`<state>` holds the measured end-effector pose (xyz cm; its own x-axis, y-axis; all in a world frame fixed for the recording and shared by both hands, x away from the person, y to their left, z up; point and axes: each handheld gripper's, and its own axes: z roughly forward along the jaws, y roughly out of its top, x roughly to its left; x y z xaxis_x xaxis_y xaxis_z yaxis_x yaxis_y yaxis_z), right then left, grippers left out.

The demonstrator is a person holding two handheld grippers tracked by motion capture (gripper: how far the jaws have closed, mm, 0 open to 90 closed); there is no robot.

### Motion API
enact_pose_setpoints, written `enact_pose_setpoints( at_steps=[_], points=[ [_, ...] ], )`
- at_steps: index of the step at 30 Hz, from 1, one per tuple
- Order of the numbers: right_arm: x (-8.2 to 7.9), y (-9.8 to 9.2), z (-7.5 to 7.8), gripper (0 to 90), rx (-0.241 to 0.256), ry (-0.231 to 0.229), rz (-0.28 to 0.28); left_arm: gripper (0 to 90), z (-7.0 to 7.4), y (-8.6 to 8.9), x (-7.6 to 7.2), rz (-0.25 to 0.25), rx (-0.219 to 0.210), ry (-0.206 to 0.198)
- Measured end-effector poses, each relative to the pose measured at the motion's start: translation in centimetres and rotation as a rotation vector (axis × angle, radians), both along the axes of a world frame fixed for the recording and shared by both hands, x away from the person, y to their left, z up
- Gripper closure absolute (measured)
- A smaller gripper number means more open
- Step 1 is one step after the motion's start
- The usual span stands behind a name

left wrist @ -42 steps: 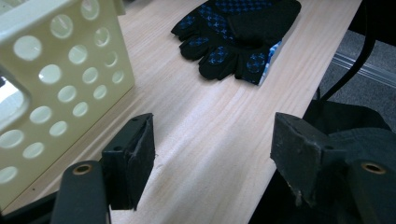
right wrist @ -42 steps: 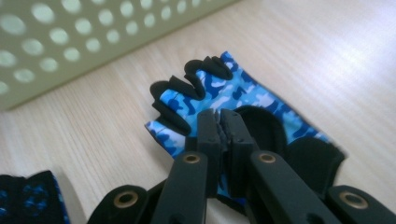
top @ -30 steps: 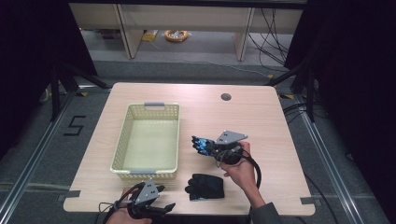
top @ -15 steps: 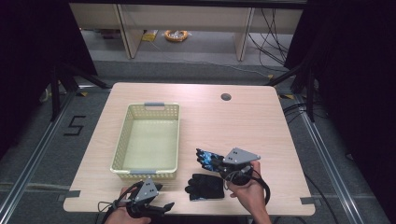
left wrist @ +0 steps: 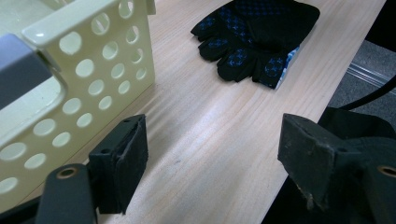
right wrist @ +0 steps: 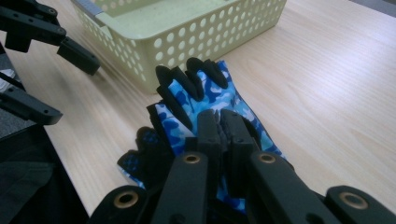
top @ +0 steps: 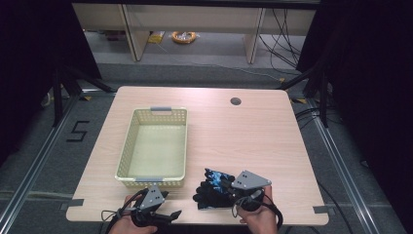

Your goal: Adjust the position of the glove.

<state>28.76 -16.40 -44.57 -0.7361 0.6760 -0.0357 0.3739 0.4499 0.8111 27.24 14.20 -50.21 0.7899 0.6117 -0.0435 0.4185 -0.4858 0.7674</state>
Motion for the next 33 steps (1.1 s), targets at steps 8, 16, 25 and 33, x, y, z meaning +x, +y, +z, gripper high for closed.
enact_pose_setpoints(
  at_steps=[8,16,25,33],
  points=[
    [-1.0,0.4,-0.3,88.1,-0.012,-0.006,-0.004,23.8,-0.1,-0.1,-0.1,0.013,-0.007,0.013],
    [-1.4,1.5,-1.4,88.1,-0.041,0.025,-0.008,23.8,-0.1,-0.1,-0.1,0.006,0.003,0.011],
    [-1.4,2.8,-3.4,87.6,-0.107,0.072,0.022,24.2,0.0,-0.1,0.0,-0.009,0.011,0.031],
    [-1.5,3.3,-4.2,86.0,-0.125,0.097,0.032,25.9,-0.3,-0.3,-0.2,-0.005,0.000,0.019]
  ],
)
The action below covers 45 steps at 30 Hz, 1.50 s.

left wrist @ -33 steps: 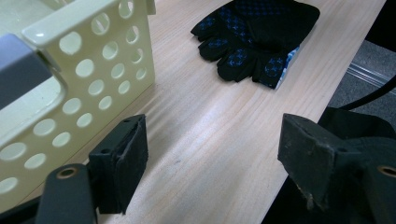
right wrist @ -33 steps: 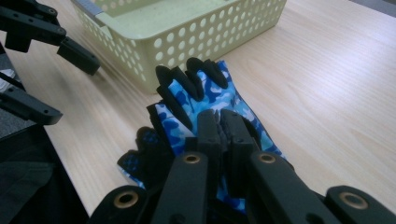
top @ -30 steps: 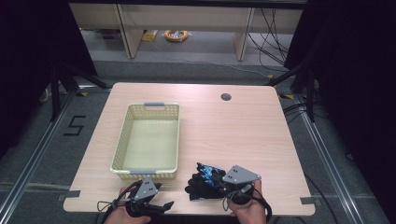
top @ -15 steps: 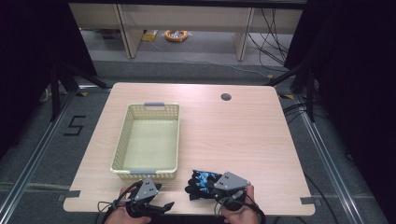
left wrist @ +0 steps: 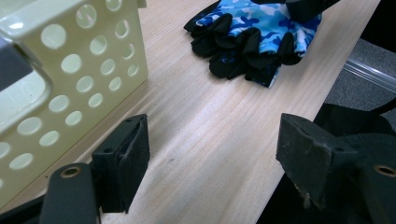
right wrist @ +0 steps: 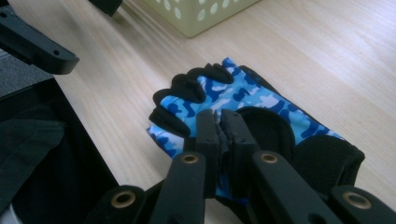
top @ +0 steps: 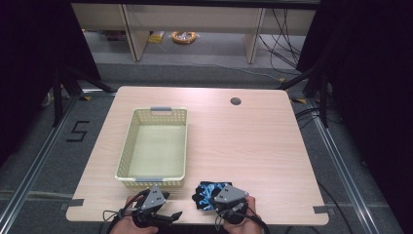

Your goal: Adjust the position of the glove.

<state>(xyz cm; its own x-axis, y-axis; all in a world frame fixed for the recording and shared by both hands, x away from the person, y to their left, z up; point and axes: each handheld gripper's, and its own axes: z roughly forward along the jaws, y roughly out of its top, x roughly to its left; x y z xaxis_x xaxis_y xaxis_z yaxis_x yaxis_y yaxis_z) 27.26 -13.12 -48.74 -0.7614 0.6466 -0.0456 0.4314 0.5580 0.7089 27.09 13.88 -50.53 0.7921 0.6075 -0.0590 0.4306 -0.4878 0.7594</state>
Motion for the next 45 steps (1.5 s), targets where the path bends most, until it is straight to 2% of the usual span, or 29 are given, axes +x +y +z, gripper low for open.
enact_pose_setpoints(
  at_steps=[1,2,3,5,6,7,9,11,12,13,15,17,18,19,23,24,27,28,30,33,34,36,37,39,41,42,43,44,45],
  points=[
    [-0.1,0.1,-0.1,85.6,0.005,0.007,-0.008,26.3,0.0,0.1,0.1,-0.017,0.015,-0.012],
    [-0.1,0.1,-0.2,85.3,0.004,0.016,-0.006,26.5,0.0,0.0,0.2,-0.012,0.021,-0.013],
    [0.0,0.1,-0.2,84.6,-0.003,0.018,0.001,26.6,0.0,0.0,0.2,-0.012,0.021,-0.013],
    [0.0,0.2,-0.3,80.8,-0.001,0.024,0.000,27.0,-0.1,-0.2,-0.1,-0.003,-0.007,0.016],
    [0.0,0.2,-0.3,78.2,0.004,0.018,0.004,27.1,-0.1,-0.1,0.0,-0.024,0.009,-0.002],
    [0.0,0.2,-0.3,78.2,0.004,0.018,0.004,27.2,-0.1,-0.1,0.0,-0.024,0.009,-0.002],
    [0.1,-0.1,0.1,72.6,0.029,0.015,-0.003,27.4,-0.2,-0.2,0.0,-0.021,0.011,0.006],
    [0.3,-1.2,1.1,68.6,0.058,-0.007,-0.031,27.9,-0.3,-0.2,0.0,-0.010,0.013,0.010],
    [0.5,-1.7,1.3,68.3,0.064,-0.028,-0.037,28.5,-0.3,-0.4,-0.1,-0.011,-0.005,0.018],
    [0.6,-2.3,1.6,68.3,0.073,-0.017,-0.061,29.1,-0.3,-0.4,0.0,-0.014,0.004,0.013],
    [0.8,-2.9,1.7,68.3,0.073,-0.021,-0.068,31.8,-0.3,-0.5,0.0,-0.018,0.000,0.006],
    [1.1,-4.3,1.6,67.6,0.056,0.000,-0.101,34.4,-0.4,-1.1,0.2,-0.044,0.014,-0.013],
    [1.1,-4.8,1.5,67.6,0.054,-0.001,-0.103,35.2,-0.5,-1.4,0.2,-0.051,0.006,-0.013],
    [1.0,-5.0,1.5,67.6,0.060,0.022,-0.106,36.3,-0.5,-1.4,0.2,-0.051,0.006,-0.013],
    [0.6,-6.0,1.5,66.7,0.052,0.016,-0.079,41.5,-0.5,-2.8,0.6,-0.098,0.012,-0.038],
    [0.5,-6.2,1.5,66.2,0.064,0.026,-0.103,42.5,-0.5,-3.2,0.7,-0.102,0.016,-0.039],
    [0.4,-6.7,1.3,65.1,0.070,0.032,-0.104,44.1,-0.5,-3.8,1.0,-0.120,0.027,-0.054],
    [0.2,-6.7,1.2,65.0,0.084,0.048,-0.112,44.1,-0.4,-4.0,1.2,-0.128,0.041,-0.056],
    [0.2,-6.8,0.9,64.4,0.077,0.038,-0.066,45.8,-0.2,-5.0,1.5,-0.145,0.029,-0.058],
    [0.3,-6.6,0.7,62.7,0.055,0.042,-0.041,46.5,-0.4,-5.7,1.6,-0.139,0.006,-0.055],
    [0.3,-6.4,0.5,59.5,0.048,0.064,-0.047,46.7,-0.4,-6.0,1.8,-0.160,0.043,-0.060],
    [0.3,-6.3,0.2,58.9,0.033,0.068,-0.036,48.1,-0.7,-6.5,1.8,-0.167,0.036,-0.058],
    [0.3,-6.3,0.2,58.6,0.034,0.071,-0.029,48.5,-0.7,-6.6,1.9,-0.186,0.063,-0.060],
    [0.4,-6.2,0.1,58.4,0.002,0.076,-0.013,50.4,-0.9,-6.8,1.9,-0.188,0.057,-0.052],
    [0.4,-6.0,-0.2,58.9,-0.028,0.082,-0.003,52.7,-1.0,-6.9,2.1,-0.200,0.077,-0.071],
    [0.5,-5.9,-0.4,60.9,-0.035,0.071,-0.003,54.8,-0.9,-6.9,2.2,-0.216,0.095,-0.091],
    [0.5,-5.9,-0.4,60.9,-0.035,0.071,-0.003,57.1,-0.9,-6.9,2.2,-0.216,0.095,-0.091],
    [0.5,-5.8,-0.5,66.2,-0.078,0.079,0.017,61.2,-1.0,-7.0,2.1,-0.207,0.094,-0.087],
    [0.6,-5.7,-0.6,69.9,-0.074,0.062,0.019,63.7,-1.0,-7.0,2.1,-0.207,0.094,-0.087]
  ],
)
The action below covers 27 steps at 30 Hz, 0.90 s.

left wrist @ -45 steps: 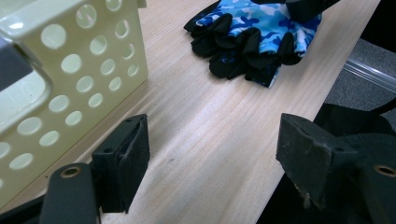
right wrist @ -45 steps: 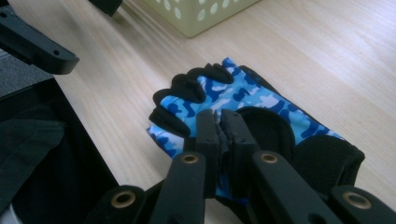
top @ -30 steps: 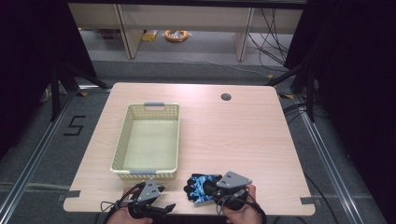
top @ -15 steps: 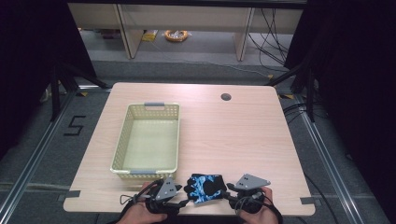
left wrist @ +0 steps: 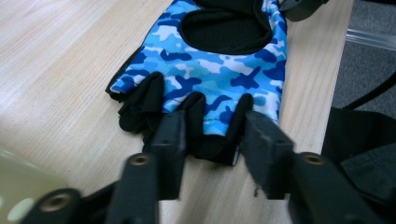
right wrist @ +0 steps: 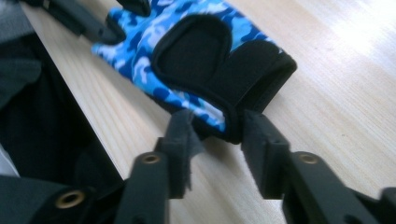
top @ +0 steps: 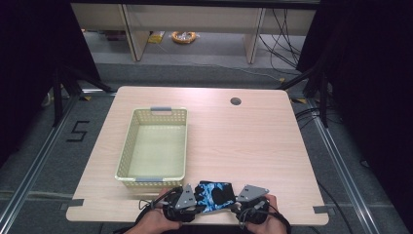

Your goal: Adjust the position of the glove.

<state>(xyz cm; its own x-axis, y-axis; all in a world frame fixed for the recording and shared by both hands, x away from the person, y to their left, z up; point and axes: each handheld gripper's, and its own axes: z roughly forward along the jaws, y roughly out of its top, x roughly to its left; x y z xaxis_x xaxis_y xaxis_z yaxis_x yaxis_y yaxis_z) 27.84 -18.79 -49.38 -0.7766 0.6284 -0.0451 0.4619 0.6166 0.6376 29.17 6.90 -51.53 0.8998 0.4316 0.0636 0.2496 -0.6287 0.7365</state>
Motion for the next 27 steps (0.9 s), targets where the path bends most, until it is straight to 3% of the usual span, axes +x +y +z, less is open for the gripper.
enact_pose_setpoints(
  at_steps=[1,2,3,5,7,10,11,13,17,19,20,22,23,26,27],
  points=[
    [0.0,0.0,0.0,69.9,0.000,0.000,0.000,63.7,0.1,0.0,0.0,0.002,0.010,-0.007],
    [-0.1,0.1,0.3,77.1,-0.037,0.015,0.019,70.0,0.2,0.0,-0.1,-0.003,0.017,-0.025],
    [-0.1,0.1,0.3,77.1,-0.037,0.015,0.019,72.2,0.2,0.0,-0.1,-0.003,0.017,-0.025],
    [-0.2,-0.1,0.6,85.6,-0.045,-0.015,0.013,76.1,0.8,0.0,-0.4,-0.013,-0.002,-0.033],
    [-0.2,-0.3,0.8,86.5,-0.055,-0.013,0.020,78.2,1.1,0.0,-0.5,-0.017,-0.009,-0.025],
    [-0.3,-0.8,1.5,90.0,-0.050,-0.044,0.026,81.1,1.9,0.1,-0.7,-0.029,-0.006,-0.041],
    [-0.4,-0.8,1.9,90.0,-0.019,-0.052,0.029,84.0,2.2,0.2,-0.6,-0.024,-0.021,-0.035],
    [-0.5,-0.8,2.1,90.0,-0.012,-0.058,0.046,86.3,2.4,0.2,-0.5,-0.022,-0.018,-0.049],
    [-0.7,-0.4,2.2,90.0,-0.008,-0.046,0.040,87.5,2.5,0.4,0.0,-0.004,-0.016,-0.044],
    [-0.6,-0.3,2.1,90.0,-0.004,-0.031,0.025,84.1,2.1,0.6,0.2,-0.001,-0.011,-0.023],
    [-0.6,-0.4,2.0,89.4,0.010,-0.030,0.014,81.1,1.9,0.5,0.1,-0.001,-0.032,-0.017],
    [-0.5,-0.5,2.0,85.5,0.013,-0.024,0.011,71.8,1.8,0.6,0.1,-0.013,-0.024,-0.013],
    [-0.6,-0.4,1.8,75.4,0.011,-0.018,0.002,67.5,1.7,0.5,-0.1,-0.033,-0.018,0.007],
    [-0.4,-0.1,1.5,65.8,-0.025,-0.001,0.016,58.9,1.4,0.2,-0.4,-0.052,0.015,-0.010],
    [-0.1,-0.1,1.1,63.7,-0.025,-0.022,0.024,57.6,1.2,0.1,-0.4,-0.057,0.023,-0.017]
  ],
)
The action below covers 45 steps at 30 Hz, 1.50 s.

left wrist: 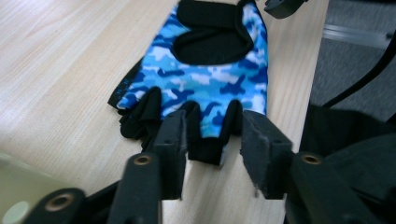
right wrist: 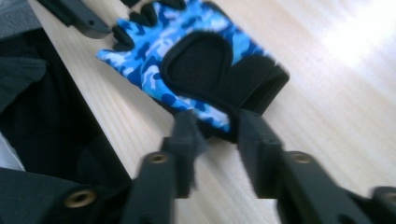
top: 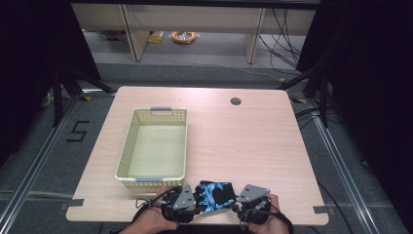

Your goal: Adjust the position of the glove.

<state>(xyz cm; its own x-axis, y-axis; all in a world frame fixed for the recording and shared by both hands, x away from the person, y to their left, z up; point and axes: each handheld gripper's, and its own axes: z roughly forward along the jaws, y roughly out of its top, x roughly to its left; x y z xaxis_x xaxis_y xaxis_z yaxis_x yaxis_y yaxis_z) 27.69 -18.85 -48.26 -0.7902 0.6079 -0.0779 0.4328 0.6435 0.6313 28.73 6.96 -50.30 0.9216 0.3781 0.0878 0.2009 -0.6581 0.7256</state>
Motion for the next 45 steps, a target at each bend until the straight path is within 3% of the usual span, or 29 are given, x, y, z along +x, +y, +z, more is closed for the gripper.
enact_pose_setpoints(
  at_steps=[1,2,3,4,6,7,9,10,12,16,17,18,22,23,24,26,27,29,31,35,36,37,39,40,41,43,45],
  points=[
    [-0.2,0.1,-0.1,62.4,-0.008,0.033,-0.029,56.2,-0.1,-0.1,0.0,-0.005,0.007,0.005],
    [-0.2,0.1,-0.1,62.4,-0.008,0.033,-0.029,56.1,-0.1,-0.1,0.0,-0.005,0.007,0.005],
    [0.0,0.1,-0.2,59.7,-0.043,0.040,-0.019,54.9,-0.3,-0.1,0.1,-0.012,0.016,-0.001],
    [0.0,0.2,-0.5,59.5,-0.036,0.028,-0.028,54.1,-0.4,-0.2,0.0,-0.009,0.031,0.003],
    [0.1,0.2,-0.4,59.5,-0.047,0.043,-0.019,54.2,-0.5,-0.3,0.0,-0.002,0.024,0.007],
    [0.3,0.4,-0.5,61.6,-0.051,0.018,-0.011,59.6,-0.5,-0.3,0.1,-0.003,0.042,-0.004],
    [0.5,0.6,-0.5,68.0,-0.077,-0.001,0.029,67.8,-0.7,-0.3,0.1,0.010,0.023,0.004],
    [0.4,0.8,-0.6,70.5,-0.088,0.008,0.027,71.6,-0.5,-0.2,0.2,0.012,0.043,-0.001],
    [0.5,0.7,-0.6,80.1,-0.122,-0.003,0.053,78.8,-0.5,-0.2,0.1,0.020,0.041,-0.008],
    [0.5,0.5,0.0,86.7,-0.120,-0.012,0.074,86.0,0.0,-0.1,0.1,0.017,0.032,-0.013],
    [0.5,0.5,0.0,86.7,-0.120,-0.012,0.074,86.4,0.0,-0.1,0.1,0.017,0.032,-0.013],
    [0.5,0.3,0.3,87.1,-0.111,-0.022,0.075,86.6,0.5,-0.1,0.0,0.026,0.001,-0.009],
    [0.3,0.2,0.8,87.2,-0.091,-0.046,0.067,86.8,1.4,0.2,0.4,0.026,-0.006,-0.028],
    [0.1,0.2,1.2,87.2,-0.090,-0.070,0.072,86.7,1.9,0.4,0.6,0.014,-0.021,-0.012],
    [0.1,0.2,1.5,87.2,-0.101,-0.059,0.089,86.5,2.0,0.4,0.7,0.024,-0.034,-0.009],
    [0.3,0.2,1.8,87.2,-0.102,-0.086,0.104,86.5,2.2,0.6,0.9,0.014,-0.030,-0.002],
    [0.0,0.4,1.7,87.2,-0.091,-0.063,0.087,86.5,2.2,0.7,1.0,0.008,-0.021,0.002],
    [0.2,0.5,1.8,87.2,-0.103,-0.083,0.126,86.6,2.1,0.8,1.1,0.028,-0.036,0.031],
    [0.0,0.7,1.9,87.2,-0.099,-0.081,0.112,86.7,2.0,1.0,1.4,0.034,-0.008,0.017],
    [-0.2,1.1,1.9,87.2,-0.076,-0.089,0.095,86.7,1.8,1.2,1.8,0.062,-0.021,0.024],
    [-0.3,1.3,1.9,87.2,-0.070,-0.067,0.088,86.7,1.5,1.3,2.1,0.070,-0.032,0.034],
    [-0.3,1.5,1.7,87.2,-0.070,-0.082,0.099,86.6,1.5,1.5,2.3,0.067,-0.009,0.029],
    [-0.3,1.6,1.6,87.2,-0.069,-0.074,0.097,86.4,1.3,1.4,2.2,0.070,-0.021,0.039],
    [-0.5,1.8,1.2,87.2,-0.065,-0.052,0.079,86.2,1.0,1.4,2.1,0.063,-0.002,0.037],
    [-0.3,1.8,1.1,87.1,-0.074,-0.063,0.101,85.8,1.0,1.4,2.1,0.063,-0.002,0.037],
    [-0.4,1.8,0.4,87.0,-0.080,-0.029,0.072,84.9,0.0,1.0,2.0,0.061,0.030,0.039],
    [-0.2,1.8,0.1,86.7,-0.090,-0.019,0.088,83.5,-0.3,0.9,2.0,0.063,0.034,0.050]
  ],
)
